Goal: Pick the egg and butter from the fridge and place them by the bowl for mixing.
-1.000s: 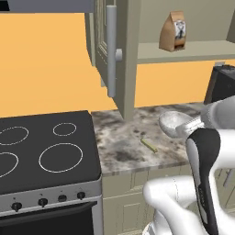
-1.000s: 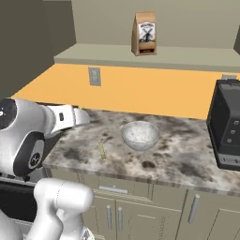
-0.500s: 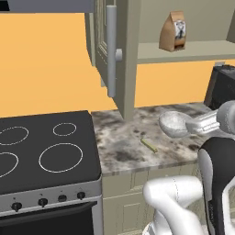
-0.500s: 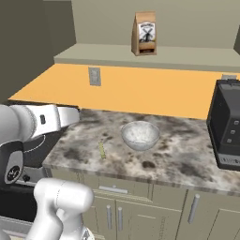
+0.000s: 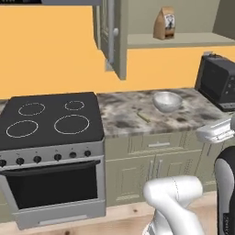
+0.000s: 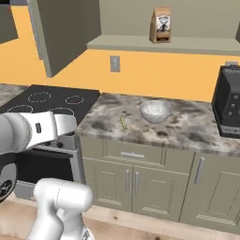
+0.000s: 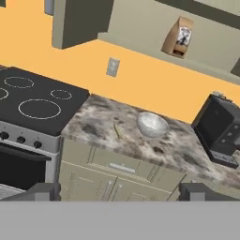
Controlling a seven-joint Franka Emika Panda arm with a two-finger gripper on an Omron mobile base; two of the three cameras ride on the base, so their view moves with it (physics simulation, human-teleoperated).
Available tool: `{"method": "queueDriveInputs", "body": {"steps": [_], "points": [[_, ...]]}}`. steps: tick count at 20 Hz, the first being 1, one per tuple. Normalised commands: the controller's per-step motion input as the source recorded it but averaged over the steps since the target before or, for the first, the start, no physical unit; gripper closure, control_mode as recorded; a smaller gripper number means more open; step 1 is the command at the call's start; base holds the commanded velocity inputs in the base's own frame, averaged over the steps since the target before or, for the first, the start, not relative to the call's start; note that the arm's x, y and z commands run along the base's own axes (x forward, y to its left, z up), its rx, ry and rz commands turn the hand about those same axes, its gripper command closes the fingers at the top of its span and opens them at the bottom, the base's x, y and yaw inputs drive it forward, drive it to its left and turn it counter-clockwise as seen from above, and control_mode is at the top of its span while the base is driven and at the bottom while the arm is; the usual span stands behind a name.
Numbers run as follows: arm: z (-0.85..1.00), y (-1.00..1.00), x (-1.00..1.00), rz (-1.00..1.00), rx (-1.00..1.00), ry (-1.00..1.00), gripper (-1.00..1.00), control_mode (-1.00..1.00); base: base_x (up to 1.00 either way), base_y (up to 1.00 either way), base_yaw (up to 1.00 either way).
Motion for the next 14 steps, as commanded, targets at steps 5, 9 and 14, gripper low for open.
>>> {"method": "queueDriveInputs", "body": {"steps": [5,9,14], "points": [[0.0,0.0,0.0,0.0,0.0,0.0,-1.0,1.0,-0.59,1.0,0.08],[0.0,0.0,0.0,0.0,0.0,0.0,-1.0,1.0,-0.21,1.0,0.06],[0.0,0.0,0.0,0.0,0.0,0.0,-1.0,1.0,0.0,1.0,0.01]]}}
